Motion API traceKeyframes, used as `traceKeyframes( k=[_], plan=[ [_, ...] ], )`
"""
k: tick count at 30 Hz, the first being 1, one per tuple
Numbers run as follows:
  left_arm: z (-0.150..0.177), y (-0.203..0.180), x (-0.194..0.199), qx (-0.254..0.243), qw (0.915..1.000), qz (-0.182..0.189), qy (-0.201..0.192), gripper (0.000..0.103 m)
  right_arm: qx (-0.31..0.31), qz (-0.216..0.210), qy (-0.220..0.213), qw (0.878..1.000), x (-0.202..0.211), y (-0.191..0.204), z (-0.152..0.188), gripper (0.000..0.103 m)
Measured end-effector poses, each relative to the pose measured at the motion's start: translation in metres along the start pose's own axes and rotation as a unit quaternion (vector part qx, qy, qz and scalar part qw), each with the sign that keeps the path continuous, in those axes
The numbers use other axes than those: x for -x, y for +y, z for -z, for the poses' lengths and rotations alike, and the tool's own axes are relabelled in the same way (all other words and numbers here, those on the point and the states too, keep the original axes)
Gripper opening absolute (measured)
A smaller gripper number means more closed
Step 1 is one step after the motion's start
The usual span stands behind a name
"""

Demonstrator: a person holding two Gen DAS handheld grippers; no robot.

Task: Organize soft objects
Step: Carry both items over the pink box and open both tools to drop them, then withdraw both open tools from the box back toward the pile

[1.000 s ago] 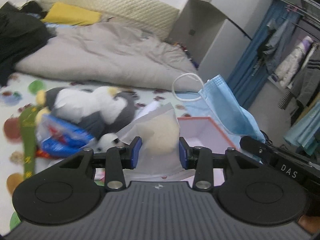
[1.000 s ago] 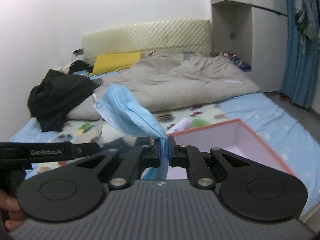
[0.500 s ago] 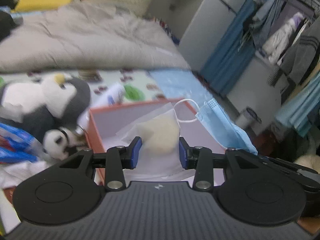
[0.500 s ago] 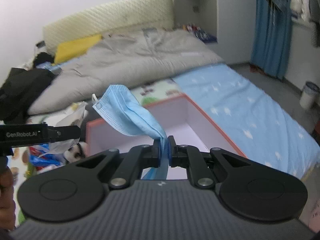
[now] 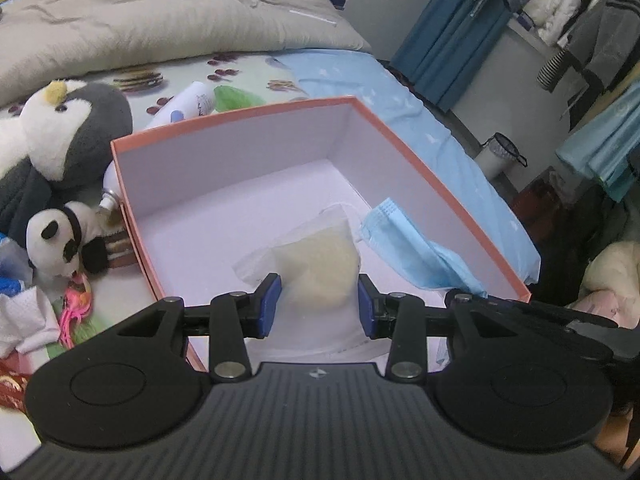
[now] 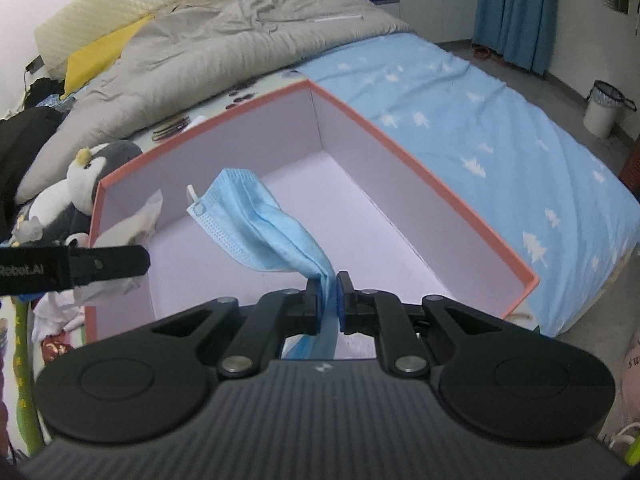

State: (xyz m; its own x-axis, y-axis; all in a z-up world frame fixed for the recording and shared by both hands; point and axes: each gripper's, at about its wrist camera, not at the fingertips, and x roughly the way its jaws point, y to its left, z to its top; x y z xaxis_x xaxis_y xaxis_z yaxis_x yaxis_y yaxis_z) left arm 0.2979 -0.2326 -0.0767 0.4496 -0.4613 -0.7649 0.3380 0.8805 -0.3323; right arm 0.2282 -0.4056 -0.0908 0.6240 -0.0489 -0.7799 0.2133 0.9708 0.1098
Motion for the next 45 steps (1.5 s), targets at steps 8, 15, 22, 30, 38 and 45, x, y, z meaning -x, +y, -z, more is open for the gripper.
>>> traceKeyframes(
  k=[8,15,22,30,38,45],
  plan=[
    [-0.003,-0.004,0.010,-0.017,0.9998,-0.005,-0.012,0.069,-0.001,0.001,-0.008,1.000,0.003,-0.007,-0.001,0.056],
    [0.003,-0.010,0.052,-0.036,0.9971,-0.008,-0.067,0.069,0.005,-0.016,-0.049,0.999,0.034,-0.002,-0.002,0.056],
    [0.021,-0.009,0.105,-0.047,0.9919,-0.014,-0.117,0.069,0.027,-0.048,-0.102,0.993,0.075,0.020,0.007,0.058],
    [0.052,0.005,0.159,-0.043,0.9862,-0.030,-0.157,0.069,0.042,-0.080,-0.146,0.985,0.116,0.044,0.023,0.060],
    [0.086,0.027,0.196,-0.030,0.9838,-0.051,-0.169,0.069,0.068,-0.111,-0.161,0.978,0.141,0.070,0.042,0.060],
    [0.116,0.051,0.208,-0.006,0.9839,-0.074,-0.162,0.069,0.095,-0.130,-0.155,0.975,0.147,0.098,0.065,0.060]
  ],
)
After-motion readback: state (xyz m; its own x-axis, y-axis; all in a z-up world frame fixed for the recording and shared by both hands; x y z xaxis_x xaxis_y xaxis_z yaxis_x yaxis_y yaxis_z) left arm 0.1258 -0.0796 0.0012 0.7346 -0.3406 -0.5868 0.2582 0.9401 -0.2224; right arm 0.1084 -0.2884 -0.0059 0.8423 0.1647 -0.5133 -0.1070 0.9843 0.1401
